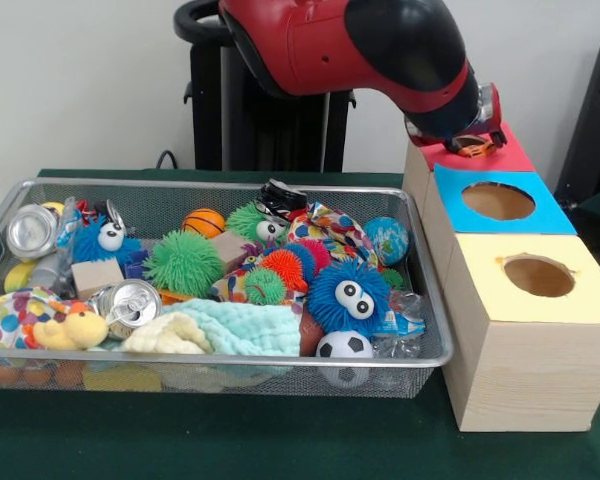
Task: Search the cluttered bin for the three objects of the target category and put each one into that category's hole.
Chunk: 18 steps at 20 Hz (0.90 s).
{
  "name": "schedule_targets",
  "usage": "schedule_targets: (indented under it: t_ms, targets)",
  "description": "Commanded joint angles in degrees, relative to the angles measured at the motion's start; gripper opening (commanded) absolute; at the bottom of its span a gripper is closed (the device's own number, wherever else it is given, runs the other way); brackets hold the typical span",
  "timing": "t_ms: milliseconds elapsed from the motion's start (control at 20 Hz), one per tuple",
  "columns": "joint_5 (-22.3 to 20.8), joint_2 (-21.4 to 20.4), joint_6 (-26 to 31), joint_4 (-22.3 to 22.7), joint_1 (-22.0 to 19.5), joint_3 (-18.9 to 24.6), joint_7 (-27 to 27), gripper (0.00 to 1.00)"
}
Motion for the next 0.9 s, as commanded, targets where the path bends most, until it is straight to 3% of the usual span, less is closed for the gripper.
schedule_targets:
  t_ms: [50,400,900]
  targets:
    - [-3.0,-0.4,9.1,-8.9,-2.7,-4.1,8.6,1.00]
    - [-2.6,-3.3,20.0,-9.4,-4.3,-3.2,10.9,1.00]
    - [-2.1,-6.1,24.5,-8.3,-4.1,-4.2,11.2,1.00]
